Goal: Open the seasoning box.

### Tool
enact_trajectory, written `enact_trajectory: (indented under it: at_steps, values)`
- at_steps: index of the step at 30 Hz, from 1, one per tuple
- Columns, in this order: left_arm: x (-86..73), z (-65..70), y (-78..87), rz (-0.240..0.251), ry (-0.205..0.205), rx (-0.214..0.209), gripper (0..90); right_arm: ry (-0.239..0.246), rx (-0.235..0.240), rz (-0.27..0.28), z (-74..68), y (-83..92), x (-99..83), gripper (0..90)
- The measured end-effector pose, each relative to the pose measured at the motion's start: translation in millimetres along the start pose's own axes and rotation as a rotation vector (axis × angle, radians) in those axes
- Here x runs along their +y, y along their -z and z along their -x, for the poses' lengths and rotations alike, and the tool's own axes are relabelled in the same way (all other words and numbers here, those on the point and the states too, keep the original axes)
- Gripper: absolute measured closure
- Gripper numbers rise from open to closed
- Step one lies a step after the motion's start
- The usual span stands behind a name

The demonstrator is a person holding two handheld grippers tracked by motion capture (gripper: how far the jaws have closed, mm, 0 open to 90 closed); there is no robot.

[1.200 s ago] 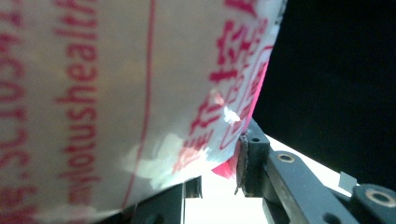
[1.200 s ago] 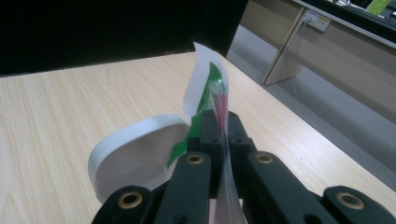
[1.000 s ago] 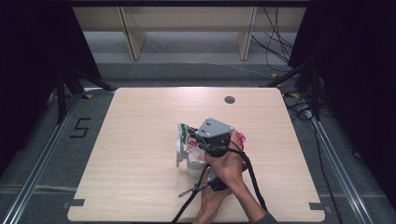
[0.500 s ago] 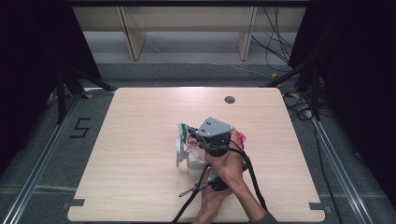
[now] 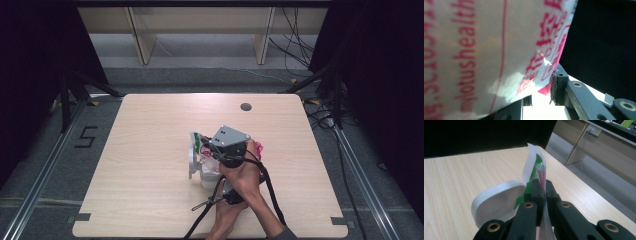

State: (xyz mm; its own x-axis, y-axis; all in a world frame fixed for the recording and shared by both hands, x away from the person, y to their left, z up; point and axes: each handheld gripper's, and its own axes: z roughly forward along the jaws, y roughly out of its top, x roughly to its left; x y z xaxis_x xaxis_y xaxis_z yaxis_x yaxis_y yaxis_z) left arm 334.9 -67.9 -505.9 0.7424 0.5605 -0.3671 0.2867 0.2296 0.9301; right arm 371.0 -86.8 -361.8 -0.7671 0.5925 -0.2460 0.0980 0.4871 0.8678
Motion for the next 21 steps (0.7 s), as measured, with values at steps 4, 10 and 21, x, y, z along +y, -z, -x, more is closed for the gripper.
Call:
enact_trajectory:
  at_steps: [4, 10, 21]
  values:
    - [-0.2, -0.2, 0.1, -0.002, -0.002, -0.004, 74.3, 0.002, 0.002, 0.001, 1.0, 0.2, -0.4, 89.8]
    - [0.0, -0.5, -0.3, -0.005, -0.001, 0.001, 74.3, 0.003, 0.000, 0.003, 1.2, -0.2, -0.6, 89.9]
    - [0.7, -8.3, 5.5, -0.105, -0.105, 0.018, 74.1, -0.015, 0.004, 0.012, 4.0, 2.1, -1.8, 90.0]
